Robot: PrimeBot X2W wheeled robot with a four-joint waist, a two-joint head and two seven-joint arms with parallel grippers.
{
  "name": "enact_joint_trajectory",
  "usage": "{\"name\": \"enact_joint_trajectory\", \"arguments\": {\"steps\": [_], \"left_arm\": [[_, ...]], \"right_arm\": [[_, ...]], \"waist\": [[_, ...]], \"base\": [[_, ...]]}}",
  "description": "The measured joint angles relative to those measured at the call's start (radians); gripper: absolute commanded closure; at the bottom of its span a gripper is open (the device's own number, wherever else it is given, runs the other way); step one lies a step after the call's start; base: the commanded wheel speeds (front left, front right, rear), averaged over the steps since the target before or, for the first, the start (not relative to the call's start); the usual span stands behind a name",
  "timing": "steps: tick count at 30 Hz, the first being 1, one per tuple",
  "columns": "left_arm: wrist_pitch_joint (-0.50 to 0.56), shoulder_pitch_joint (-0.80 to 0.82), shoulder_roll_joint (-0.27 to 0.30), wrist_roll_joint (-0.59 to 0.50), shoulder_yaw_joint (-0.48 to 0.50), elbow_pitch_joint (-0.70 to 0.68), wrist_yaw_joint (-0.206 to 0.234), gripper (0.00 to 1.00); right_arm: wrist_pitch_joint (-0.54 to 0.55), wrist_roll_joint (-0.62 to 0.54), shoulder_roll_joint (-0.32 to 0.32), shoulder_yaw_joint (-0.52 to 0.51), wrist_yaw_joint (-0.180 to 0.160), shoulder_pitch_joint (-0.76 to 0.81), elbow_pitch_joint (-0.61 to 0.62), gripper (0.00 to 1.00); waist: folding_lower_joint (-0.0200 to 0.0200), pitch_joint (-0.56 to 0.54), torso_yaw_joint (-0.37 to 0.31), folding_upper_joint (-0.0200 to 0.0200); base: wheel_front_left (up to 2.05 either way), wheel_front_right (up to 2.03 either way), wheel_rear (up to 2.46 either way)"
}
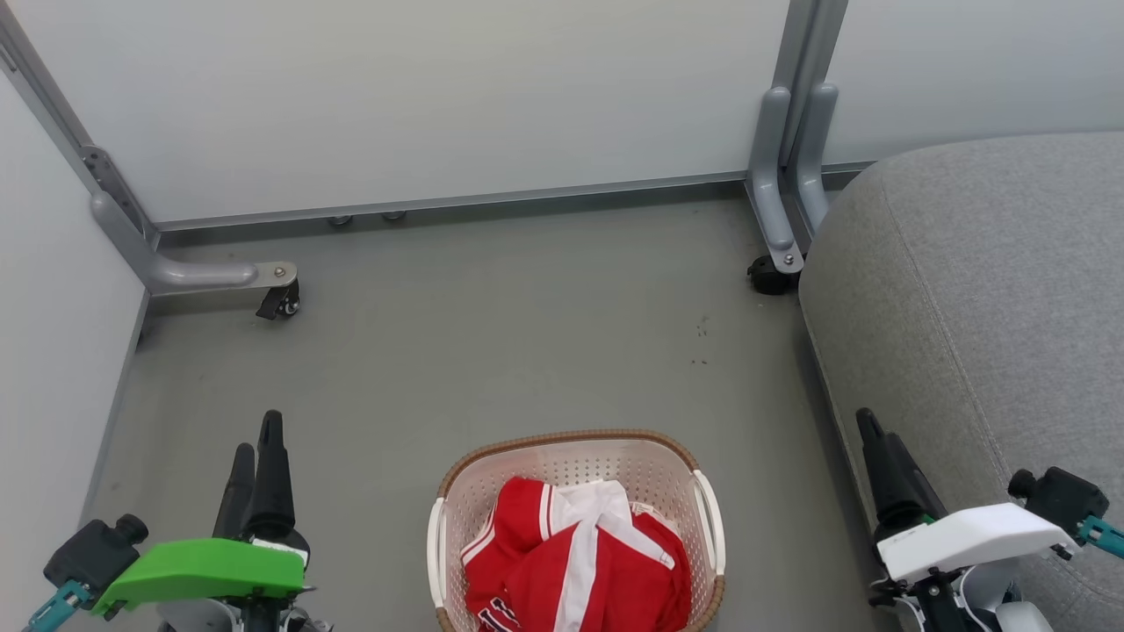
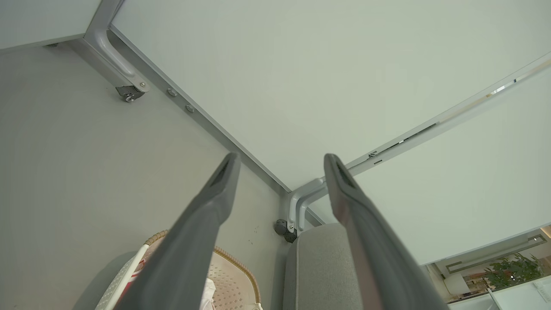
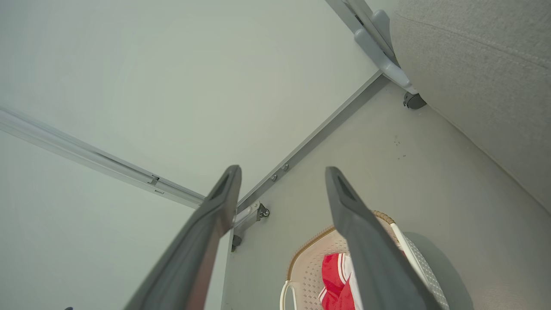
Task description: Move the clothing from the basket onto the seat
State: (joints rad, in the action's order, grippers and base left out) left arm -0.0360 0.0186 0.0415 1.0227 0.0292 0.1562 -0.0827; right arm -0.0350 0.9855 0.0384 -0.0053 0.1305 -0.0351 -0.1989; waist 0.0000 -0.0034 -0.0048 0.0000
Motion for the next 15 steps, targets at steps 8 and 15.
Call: {"name": "enact_joint_trajectory", "arguments": {"steps": [8, 15], "left_arm": [[-0.027, -0.01, 0.0, -0.158, -0.029, -0.029, 0.016, 0.0], [-0.05, -0.009, 0.085, -0.411, -0.16, -0.08, 0.173, 0.0]], "right_arm": [[-0.028, -0.183, 0.007, 0.044, 0.0, 0.004, 0.052, 0.0], [-0.048, -0.368, 0.025, 0.081, 0.0, 0.004, 0.124, 0.0]], "waist": [[0.0, 0.0, -0.005, 0.0], [0.0, -0.002, -0.009, 0.0]], "base": [[0.0, 0.0, 0.0], [0.0, 0.0, 0.0]]}}
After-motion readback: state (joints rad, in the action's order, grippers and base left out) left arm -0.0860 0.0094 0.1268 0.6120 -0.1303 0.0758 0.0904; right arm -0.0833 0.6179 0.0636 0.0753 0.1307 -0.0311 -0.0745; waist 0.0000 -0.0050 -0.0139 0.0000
